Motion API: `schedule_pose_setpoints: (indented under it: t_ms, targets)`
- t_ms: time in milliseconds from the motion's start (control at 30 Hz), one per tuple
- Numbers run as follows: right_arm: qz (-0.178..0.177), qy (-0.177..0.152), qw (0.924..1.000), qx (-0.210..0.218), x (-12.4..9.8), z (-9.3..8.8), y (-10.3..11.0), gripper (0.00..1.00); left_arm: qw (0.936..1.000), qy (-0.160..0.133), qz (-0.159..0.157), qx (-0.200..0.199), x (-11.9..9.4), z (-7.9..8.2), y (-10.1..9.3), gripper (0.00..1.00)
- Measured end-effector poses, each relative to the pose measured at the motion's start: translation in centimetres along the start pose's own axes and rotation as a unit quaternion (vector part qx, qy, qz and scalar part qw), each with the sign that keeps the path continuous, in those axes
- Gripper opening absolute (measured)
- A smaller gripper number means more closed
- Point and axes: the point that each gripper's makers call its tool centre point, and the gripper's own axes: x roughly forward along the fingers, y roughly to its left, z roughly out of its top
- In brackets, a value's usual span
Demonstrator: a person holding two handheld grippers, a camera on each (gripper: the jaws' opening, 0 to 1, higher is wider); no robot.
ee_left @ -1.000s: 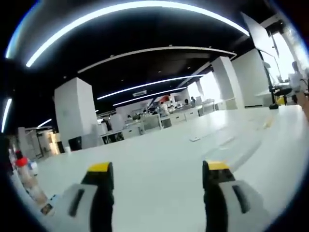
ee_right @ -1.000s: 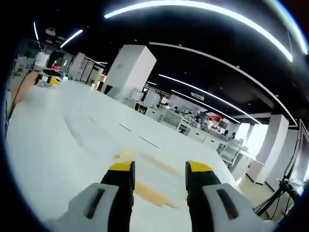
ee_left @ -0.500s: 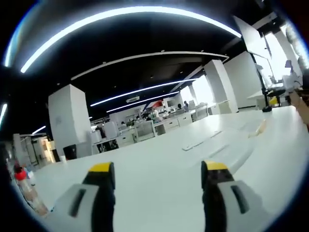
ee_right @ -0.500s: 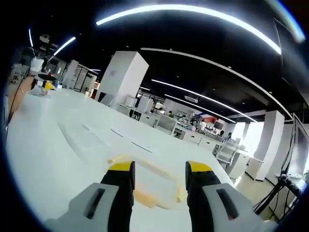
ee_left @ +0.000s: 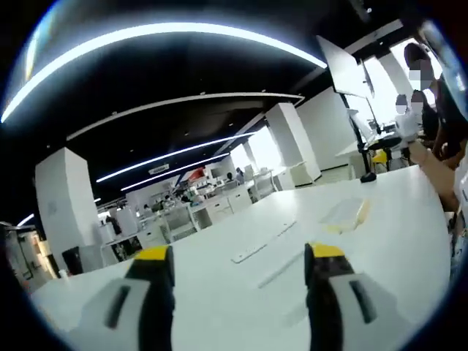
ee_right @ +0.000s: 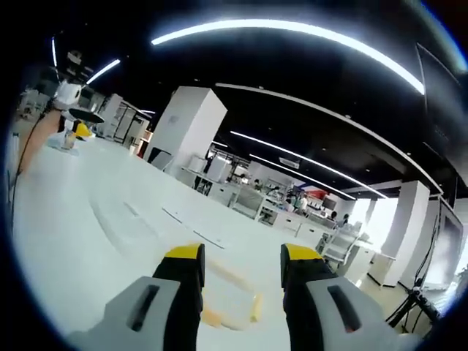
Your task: Snap each plastic latch of the storage box into its locked position after aligning the lid with the box until every specified latch is closed and the lid sits flush.
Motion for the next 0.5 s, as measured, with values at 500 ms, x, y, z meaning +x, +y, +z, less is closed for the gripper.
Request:
schedule_pose_setpoints:
  t_ms: [500]
  targets:
    - [0.033,0.032,0.9988,-0.018,-0.2,0.1,-2.6,0.42,0.9929,0.018,-0.116,0.022,7.2,3.4,-8.2,0.73]
